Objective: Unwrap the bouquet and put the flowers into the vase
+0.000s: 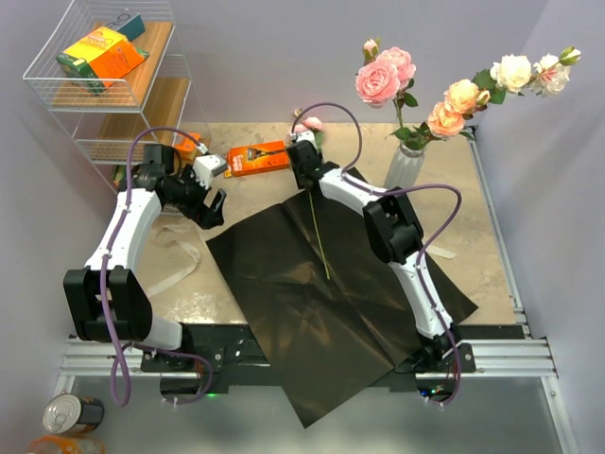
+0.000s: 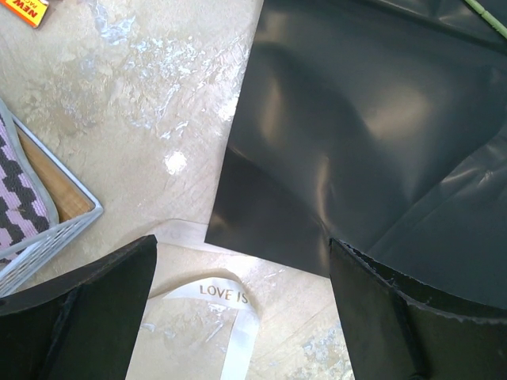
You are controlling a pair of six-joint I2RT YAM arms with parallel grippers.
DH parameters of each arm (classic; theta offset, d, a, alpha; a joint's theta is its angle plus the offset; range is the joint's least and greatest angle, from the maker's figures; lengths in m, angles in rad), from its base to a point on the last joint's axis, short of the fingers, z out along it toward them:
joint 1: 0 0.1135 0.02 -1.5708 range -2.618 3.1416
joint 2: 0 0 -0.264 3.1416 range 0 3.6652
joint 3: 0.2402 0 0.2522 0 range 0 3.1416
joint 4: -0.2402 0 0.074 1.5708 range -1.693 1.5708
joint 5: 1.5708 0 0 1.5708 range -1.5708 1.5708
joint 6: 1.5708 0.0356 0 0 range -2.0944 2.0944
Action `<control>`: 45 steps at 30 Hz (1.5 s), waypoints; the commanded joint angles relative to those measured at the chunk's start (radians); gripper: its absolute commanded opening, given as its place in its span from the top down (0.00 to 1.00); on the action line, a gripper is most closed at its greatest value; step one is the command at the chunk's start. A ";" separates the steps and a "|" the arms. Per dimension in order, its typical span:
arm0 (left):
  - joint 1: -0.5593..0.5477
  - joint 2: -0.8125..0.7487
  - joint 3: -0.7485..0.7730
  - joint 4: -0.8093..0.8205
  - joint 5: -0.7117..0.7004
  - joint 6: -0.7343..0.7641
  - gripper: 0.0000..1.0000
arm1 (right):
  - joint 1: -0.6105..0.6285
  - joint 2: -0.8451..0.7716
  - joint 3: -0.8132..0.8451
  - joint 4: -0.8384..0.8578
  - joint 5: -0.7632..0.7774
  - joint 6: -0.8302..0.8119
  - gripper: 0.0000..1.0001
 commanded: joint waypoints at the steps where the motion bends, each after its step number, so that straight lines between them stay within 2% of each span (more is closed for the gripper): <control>1: 0.011 -0.014 -0.003 0.016 0.000 0.002 0.07 | -0.008 0.011 0.089 -0.026 -0.052 0.003 0.54; 15: 0.011 -0.017 0.004 0.010 -0.008 0.011 0.07 | -0.013 0.071 0.125 -0.046 -0.104 0.016 0.60; 17: 0.012 -0.017 0.004 0.010 -0.008 0.011 0.06 | -0.016 0.074 0.129 -0.050 -0.112 0.019 0.64; 18: 0.011 -0.018 0.004 0.008 -0.006 0.011 0.07 | -0.018 0.077 0.132 -0.054 -0.113 0.023 0.66; 22: 0.011 -0.021 0.003 0.007 -0.002 0.011 0.06 | -0.018 0.076 0.138 -0.057 -0.124 0.025 0.88; 25: 0.013 -0.024 0.000 0.007 0.000 0.011 0.06 | -0.019 0.058 0.135 -0.055 -0.129 0.025 0.98; 27: 0.011 -0.029 -0.003 0.005 0.000 0.013 0.07 | -0.018 0.039 0.115 -0.044 -0.126 0.023 1.00; 31: 0.011 -0.044 -0.012 0.005 0.000 0.014 0.06 | -0.019 -0.053 0.037 0.009 -0.115 0.019 1.00; 37: 0.011 -0.049 -0.016 0.005 0.017 0.010 0.07 | -0.002 -0.290 -0.101 0.123 -0.146 -0.044 1.00; 40: 0.013 -0.050 -0.011 -0.014 0.050 0.020 0.06 | 0.018 -0.422 -0.185 0.207 -0.292 -0.144 1.00; 41: 0.012 -0.052 -0.009 -0.019 0.073 0.025 0.06 | 0.022 -0.462 -0.240 0.250 -0.401 -0.171 1.00; 45: 0.011 -0.058 -0.002 -0.027 0.080 0.023 0.06 | 0.042 -0.652 -0.311 0.288 -0.471 -0.300 1.00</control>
